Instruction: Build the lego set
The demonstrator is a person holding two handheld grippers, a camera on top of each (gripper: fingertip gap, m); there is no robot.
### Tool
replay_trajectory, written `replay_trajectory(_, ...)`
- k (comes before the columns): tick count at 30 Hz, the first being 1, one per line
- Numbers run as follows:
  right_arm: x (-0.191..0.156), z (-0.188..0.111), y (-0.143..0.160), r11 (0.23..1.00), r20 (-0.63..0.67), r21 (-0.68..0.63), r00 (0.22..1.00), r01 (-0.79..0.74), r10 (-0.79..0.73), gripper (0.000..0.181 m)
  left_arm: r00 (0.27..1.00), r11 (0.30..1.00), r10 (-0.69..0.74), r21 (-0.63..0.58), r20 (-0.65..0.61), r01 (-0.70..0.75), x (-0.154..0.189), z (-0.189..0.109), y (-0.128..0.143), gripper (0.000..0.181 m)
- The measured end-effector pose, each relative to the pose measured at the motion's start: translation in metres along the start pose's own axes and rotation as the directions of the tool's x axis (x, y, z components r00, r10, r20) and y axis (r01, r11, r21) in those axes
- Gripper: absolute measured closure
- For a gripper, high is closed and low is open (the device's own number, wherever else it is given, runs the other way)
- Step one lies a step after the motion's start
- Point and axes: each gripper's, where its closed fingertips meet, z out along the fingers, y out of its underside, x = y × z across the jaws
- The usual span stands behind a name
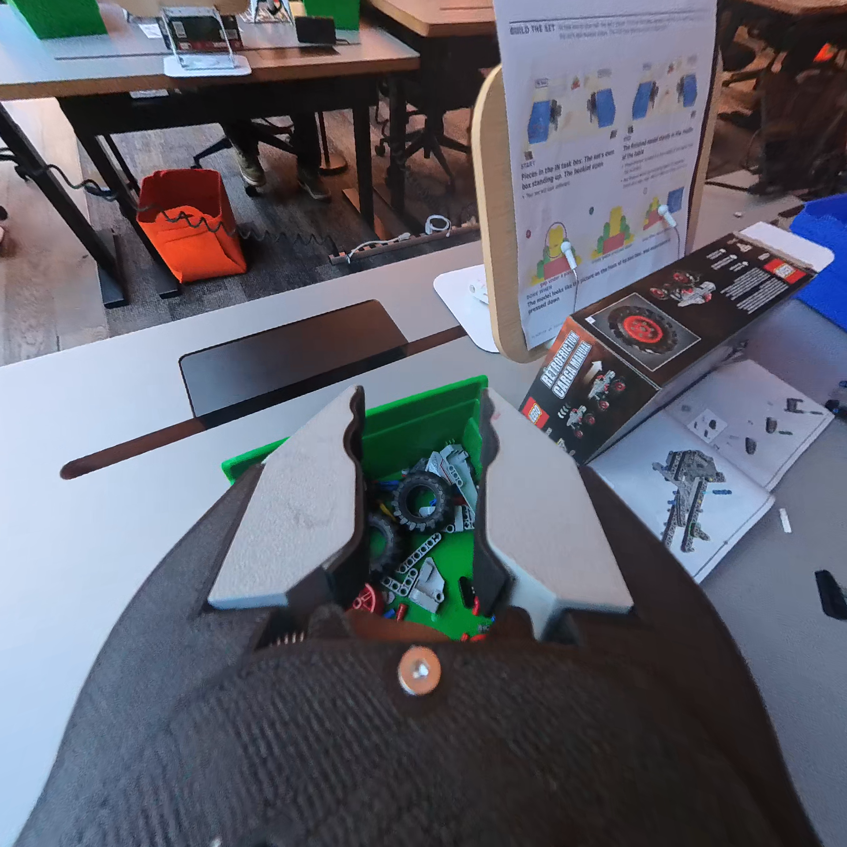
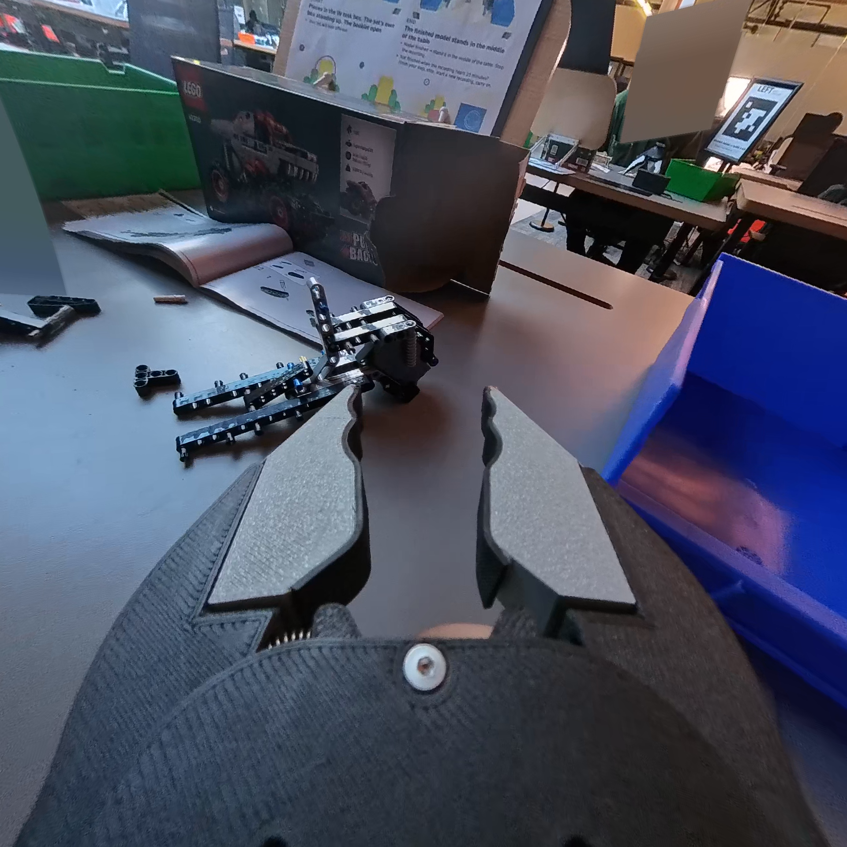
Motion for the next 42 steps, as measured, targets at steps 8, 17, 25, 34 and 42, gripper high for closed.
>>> replay_trajectory(8,-0.002,0.001,0.001,1.000,0.016,-0.010,1.000,-0.001,0.001,0.132,0.997,0.995,0.033,-0.095,-0.063,-0.038,0.019,0.015,0.018,0.124)
replay_trajectory(17,0.005,0.001,0.002,1.000,-0.012,-0.009,1.000,-0.023,0.023,0.130,0.998,0.999,0.052,-0.009,-0.022,-0.053,0.017,0.006,-0.001,0.128)
replay_trajectory(25,0.006,0.002,0.002,1.000,-0.024,-0.016,1.000,-0.019,0.018,0.135,0.989,0.985,0.130,-0.104,-0.066,-0.136,0.037,0.023,0.015,0.134)
replay_trajectory(34,0.013,0.003,0.005,0.999,-0.073,-0.036,0.997,-0.017,0.014,0.181,0.994,0.997,0.082,-0.009,-0.067,-0.083,0.029,0.009,-0.001,0.163)
replay_trajectory(42,0.014,0.002,0.004,1.000,-0.082,-0.028,0.997,-0.010,0.007,0.165,0.996,0.997,0.072,0.007,-0.048,-0.072,0.026,0.009,-0.004,0.167)
